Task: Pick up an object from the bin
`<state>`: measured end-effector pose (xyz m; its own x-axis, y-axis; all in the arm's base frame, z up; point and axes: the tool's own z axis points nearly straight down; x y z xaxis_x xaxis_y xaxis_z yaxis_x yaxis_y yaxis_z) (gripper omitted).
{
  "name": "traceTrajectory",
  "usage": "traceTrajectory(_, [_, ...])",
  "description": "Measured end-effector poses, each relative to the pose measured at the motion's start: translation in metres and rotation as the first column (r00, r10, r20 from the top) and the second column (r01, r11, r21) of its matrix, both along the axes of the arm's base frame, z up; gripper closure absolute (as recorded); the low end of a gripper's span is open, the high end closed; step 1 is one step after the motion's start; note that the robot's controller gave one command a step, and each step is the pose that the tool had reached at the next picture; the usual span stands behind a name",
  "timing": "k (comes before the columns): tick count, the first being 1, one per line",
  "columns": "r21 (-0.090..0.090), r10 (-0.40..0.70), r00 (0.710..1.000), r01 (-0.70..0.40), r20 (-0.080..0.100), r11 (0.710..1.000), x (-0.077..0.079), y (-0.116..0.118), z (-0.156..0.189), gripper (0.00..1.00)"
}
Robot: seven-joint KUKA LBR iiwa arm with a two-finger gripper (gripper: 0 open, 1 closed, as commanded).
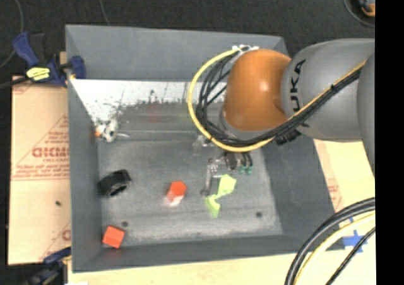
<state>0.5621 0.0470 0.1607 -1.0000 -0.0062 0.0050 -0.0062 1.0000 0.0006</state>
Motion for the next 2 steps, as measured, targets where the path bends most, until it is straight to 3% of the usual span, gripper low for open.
traceTrajectory(1, [0.001, -0.002, 1.000, 0.002, 0.008, 1.000, 0.002, 0.000, 0.005, 0.00])
traceTrajectory(2, [0.003, 0.436, 0.900, -0.436, 0.001, 0.900, 0.003, 0.055, -0.024, 0.00])
